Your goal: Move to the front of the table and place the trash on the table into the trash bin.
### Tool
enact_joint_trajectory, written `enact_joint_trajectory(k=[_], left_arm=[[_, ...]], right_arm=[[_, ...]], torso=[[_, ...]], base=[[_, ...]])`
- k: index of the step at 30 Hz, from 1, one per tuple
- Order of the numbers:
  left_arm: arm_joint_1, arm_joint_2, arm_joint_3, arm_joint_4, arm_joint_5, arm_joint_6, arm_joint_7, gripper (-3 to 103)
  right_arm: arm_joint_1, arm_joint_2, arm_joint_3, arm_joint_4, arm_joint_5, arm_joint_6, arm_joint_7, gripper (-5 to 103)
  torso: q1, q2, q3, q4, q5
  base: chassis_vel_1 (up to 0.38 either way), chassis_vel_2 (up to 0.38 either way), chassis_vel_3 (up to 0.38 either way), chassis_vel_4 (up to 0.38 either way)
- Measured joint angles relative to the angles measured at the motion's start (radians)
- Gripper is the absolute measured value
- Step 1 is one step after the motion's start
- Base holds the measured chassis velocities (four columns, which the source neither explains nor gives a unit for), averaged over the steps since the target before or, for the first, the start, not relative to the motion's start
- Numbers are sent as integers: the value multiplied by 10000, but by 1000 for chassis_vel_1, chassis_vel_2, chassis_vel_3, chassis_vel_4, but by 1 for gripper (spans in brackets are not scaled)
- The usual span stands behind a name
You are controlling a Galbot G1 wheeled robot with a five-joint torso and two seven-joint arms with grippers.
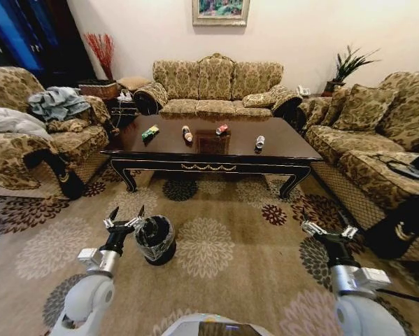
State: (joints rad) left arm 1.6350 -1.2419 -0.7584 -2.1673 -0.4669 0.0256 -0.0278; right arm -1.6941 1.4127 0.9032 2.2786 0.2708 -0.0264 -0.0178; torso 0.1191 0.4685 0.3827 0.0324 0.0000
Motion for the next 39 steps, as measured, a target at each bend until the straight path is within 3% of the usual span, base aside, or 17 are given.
enact_joint_trajectory(k=[9, 17, 39], left_arm=[[30, -162, -32, -289, 41, 197, -21, 100], [158, -318, -100, -691, 185, 569, -55, 100], [193, -140, -385, -178, 213, 494, -18, 100]], right_arm=[[43, -171, -27, -99, 91, -78, -52, 100], [164, -256, 74, -167, 290, 314, -127, 100], [288, -444, 21, -442, 315, 343, -429, 100]], torso=[[0, 1, 0, 1, 1], [0, 2, 0, 0, 1], [0, 4, 0, 0, 0]], base=[[0, 0, 0, 0], [0, 0, 0, 0], [-16, 20, 17, -14]])
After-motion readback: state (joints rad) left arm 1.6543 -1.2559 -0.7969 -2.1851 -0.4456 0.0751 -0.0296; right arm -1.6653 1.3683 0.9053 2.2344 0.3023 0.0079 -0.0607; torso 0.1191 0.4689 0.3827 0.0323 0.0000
